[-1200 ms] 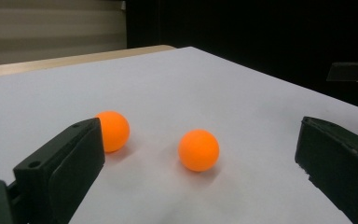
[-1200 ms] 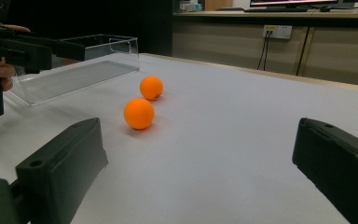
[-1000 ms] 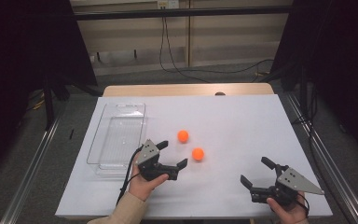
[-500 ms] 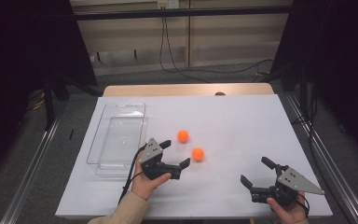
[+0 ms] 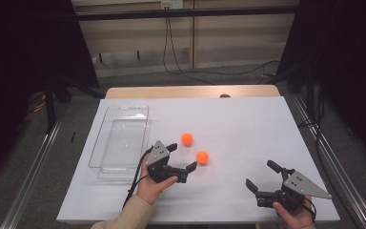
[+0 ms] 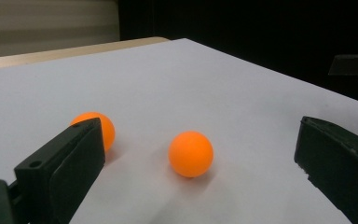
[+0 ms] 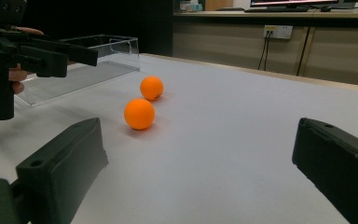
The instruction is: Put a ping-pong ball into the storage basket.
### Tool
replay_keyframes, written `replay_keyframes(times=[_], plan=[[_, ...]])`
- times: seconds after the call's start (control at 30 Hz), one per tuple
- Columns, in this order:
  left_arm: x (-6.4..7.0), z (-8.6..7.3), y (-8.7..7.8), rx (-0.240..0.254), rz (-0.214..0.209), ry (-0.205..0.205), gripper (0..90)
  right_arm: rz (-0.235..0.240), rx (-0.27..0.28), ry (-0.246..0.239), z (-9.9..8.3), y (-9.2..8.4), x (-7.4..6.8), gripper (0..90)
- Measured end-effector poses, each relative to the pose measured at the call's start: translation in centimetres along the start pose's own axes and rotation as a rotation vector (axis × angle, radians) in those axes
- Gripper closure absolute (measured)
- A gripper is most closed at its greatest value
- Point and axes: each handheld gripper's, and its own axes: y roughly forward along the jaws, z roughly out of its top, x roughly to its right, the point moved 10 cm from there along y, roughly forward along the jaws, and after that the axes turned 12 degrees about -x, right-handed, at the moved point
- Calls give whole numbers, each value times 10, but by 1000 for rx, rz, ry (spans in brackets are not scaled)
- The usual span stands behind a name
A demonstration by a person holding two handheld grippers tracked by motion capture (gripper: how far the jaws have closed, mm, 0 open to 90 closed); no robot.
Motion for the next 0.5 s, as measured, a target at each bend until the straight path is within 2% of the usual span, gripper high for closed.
replay_keyframes(times=[0.5], plan=[[-1,-1,8,-32,-4,-19,17,0,1,2,0,0,1,17]])
